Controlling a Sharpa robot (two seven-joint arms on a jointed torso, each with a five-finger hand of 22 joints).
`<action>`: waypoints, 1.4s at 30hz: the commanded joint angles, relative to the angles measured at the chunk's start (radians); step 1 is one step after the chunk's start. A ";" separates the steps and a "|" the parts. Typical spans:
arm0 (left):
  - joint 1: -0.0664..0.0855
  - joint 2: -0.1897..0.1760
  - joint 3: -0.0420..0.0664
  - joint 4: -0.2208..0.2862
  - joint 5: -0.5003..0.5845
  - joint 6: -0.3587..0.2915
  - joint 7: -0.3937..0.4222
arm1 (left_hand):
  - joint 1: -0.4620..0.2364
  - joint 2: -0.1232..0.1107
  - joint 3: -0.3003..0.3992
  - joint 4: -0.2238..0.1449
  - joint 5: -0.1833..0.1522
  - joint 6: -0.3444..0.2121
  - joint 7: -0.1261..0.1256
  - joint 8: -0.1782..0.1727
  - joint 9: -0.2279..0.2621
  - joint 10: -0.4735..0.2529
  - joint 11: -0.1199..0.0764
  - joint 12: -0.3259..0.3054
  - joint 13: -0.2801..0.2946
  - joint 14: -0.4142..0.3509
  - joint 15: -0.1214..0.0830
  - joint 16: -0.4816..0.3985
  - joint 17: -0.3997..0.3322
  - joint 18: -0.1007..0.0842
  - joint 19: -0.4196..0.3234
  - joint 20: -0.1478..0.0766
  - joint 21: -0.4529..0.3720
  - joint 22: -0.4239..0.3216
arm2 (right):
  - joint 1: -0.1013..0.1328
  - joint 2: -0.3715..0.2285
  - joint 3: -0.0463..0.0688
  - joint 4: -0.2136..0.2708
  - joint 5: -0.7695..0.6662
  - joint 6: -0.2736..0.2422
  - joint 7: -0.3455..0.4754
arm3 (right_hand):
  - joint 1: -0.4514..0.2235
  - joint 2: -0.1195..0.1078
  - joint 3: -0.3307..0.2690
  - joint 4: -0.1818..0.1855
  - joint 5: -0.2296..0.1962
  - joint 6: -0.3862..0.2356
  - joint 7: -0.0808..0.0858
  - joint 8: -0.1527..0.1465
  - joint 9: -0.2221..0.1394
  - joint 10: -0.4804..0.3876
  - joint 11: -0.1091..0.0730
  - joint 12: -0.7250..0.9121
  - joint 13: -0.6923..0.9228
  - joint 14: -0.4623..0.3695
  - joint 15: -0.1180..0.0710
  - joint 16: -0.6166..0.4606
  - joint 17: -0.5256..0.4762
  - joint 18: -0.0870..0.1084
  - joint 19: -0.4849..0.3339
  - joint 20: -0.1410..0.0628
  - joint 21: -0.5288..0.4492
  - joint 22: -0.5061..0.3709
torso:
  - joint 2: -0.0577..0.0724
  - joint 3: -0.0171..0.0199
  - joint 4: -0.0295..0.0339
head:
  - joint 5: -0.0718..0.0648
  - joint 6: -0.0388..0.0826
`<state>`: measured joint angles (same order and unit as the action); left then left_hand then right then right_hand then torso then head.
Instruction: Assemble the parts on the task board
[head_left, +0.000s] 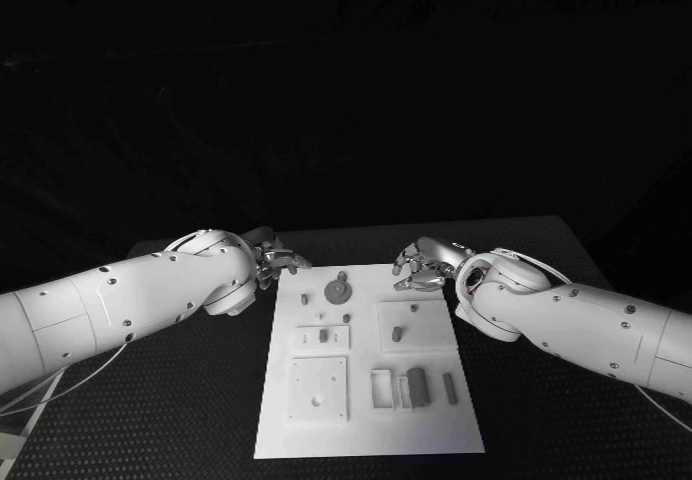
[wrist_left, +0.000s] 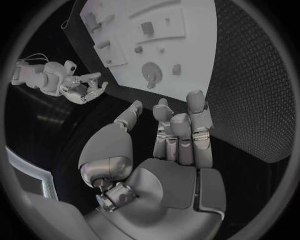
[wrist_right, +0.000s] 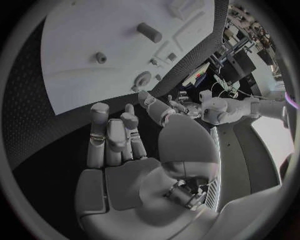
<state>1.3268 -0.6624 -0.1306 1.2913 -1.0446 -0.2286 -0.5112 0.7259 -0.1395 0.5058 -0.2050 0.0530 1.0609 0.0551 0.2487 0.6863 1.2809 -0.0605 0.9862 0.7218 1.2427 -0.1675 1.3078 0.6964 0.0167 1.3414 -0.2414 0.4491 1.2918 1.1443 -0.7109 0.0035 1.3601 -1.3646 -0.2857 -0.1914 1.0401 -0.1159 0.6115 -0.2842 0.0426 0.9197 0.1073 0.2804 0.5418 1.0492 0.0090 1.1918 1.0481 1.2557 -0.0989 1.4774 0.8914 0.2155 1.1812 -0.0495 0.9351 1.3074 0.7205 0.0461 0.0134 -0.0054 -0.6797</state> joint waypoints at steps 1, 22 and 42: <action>0.003 0.029 -0.001 -0.056 0.039 0.052 0.008 | 0.004 -0.004 -0.002 -0.004 -0.003 -0.013 0.000 0.001 0.004 -0.005 0.002 -0.006 -0.005 -0.003 0.001 -0.009 -0.007 0.026 -0.006 -0.003 -0.008 -0.004 | 0.000 0.001 0.001 -0.003 0.001 -0.001 0.004 | -0.008 -0.005 0.004 0.000 0.006 0.015 0.014 -0.005 -0.001 -0.005 -0.001 0.006 -0.001 -0.007 -0.002 -0.004 -0.001 0.046 0.002 -0.002 -0.007 0.011 | 0.002 -0.0013 0.0001 | -0.001 0.001; -0.002 0.170 -0.025 -0.270 -0.115 0.290 -0.036 | -0.050 0.021 -0.044 0.019 -0.004 -0.049 0.009 -0.001 0.007 -0.010 0.010 -0.012 -0.013 -0.003 0.009 -0.017 -0.020 0.020 -0.007 -0.003 -0.028 -0.011 | 0.000 0.011 0.001 -0.007 0.002 0.007 0.002 | -0.009 -0.005 0.004 0.001 0.006 0.014 0.014 -0.006 -0.001 -0.005 0.000 0.007 -0.003 -0.007 -0.001 -0.005 -0.001 0.046 0.002 -0.002 -0.007 0.011 | 0.003 -0.0024 -0.0020 | -0.006 -0.003; -0.028 0.199 -0.056 -0.296 -0.117 0.275 -0.015 | -0.060 0.054 -0.050 0.028 -0.003 -0.040 0.006 0.007 0.007 -0.006 0.007 -0.006 -0.011 -0.001 0.006 -0.009 -0.020 0.018 -0.002 -0.004 -0.029 -0.006 | 0.000 0.015 0.001 -0.007 -0.007 0.008 0.002 | -0.009 -0.004 0.005 0.001 0.006 0.015 0.014 -0.006 -0.001 -0.005 0.000 0.008 -0.004 -0.007 -0.001 -0.005 -0.002 0.046 0.003 -0.002 -0.008 0.011 | 0.003 -0.0022 -0.0014 | -0.010 -0.004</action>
<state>1.2994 -0.4669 -0.1864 0.9968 -1.1519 0.0462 -0.5403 0.6646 -0.0958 0.4590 -0.1801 0.0530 1.0280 0.0507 0.2526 0.6938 1.2736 -0.0534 0.9794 0.7106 1.2357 -0.1603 1.2965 0.6770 0.0177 1.3381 -0.2410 0.4230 1.2851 1.1443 -0.6967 0.0040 1.3532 -1.3619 -0.2851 -0.1917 1.0401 -0.1159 0.6115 -0.2842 0.0426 0.9198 0.1073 0.2804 0.5417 1.0497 0.0091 1.1956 1.0452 1.2557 -0.0989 1.4774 0.8915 0.2156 1.1792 -0.0474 0.9312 1.3073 0.7229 0.0447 0.0110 -0.0131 -0.6840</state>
